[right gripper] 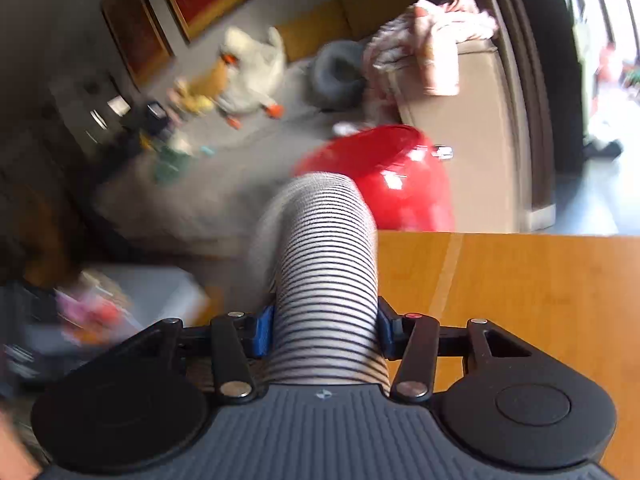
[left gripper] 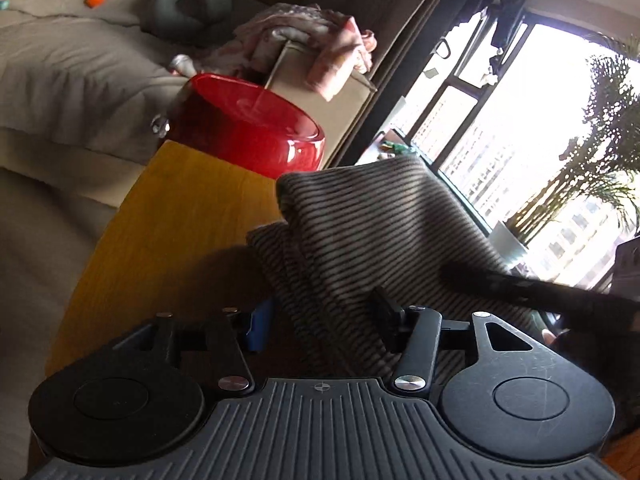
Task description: Fold clothes
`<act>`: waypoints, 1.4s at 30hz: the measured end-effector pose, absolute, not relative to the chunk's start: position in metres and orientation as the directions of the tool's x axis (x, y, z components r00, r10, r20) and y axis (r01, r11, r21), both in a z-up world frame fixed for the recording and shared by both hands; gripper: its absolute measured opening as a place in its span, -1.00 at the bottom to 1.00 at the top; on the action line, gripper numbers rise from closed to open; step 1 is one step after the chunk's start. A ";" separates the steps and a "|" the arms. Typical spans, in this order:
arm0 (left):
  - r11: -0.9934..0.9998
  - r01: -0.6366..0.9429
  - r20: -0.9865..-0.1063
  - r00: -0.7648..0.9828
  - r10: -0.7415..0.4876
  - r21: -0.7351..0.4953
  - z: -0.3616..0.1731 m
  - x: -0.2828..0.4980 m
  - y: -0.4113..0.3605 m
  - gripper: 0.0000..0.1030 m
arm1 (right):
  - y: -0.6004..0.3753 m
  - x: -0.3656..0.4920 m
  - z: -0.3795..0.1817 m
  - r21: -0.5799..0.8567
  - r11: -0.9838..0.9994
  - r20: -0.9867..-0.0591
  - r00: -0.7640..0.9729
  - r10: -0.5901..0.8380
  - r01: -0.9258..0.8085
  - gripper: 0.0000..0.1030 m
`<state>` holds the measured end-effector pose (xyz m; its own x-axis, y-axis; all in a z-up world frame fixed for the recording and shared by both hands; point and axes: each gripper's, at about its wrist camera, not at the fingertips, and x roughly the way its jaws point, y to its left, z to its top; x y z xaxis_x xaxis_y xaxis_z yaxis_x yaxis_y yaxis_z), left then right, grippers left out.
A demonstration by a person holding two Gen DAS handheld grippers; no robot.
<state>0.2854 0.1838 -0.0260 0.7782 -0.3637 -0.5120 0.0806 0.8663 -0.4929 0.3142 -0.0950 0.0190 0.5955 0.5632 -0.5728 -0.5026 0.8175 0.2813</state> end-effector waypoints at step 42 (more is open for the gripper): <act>0.924 0.010 -0.539 0.809 -0.233 -0.383 -0.005 0.273 0.167 0.31 | -0.128 0.262 -0.006 0.234 0.885 -0.517 0.719 0.465 -0.403 0.62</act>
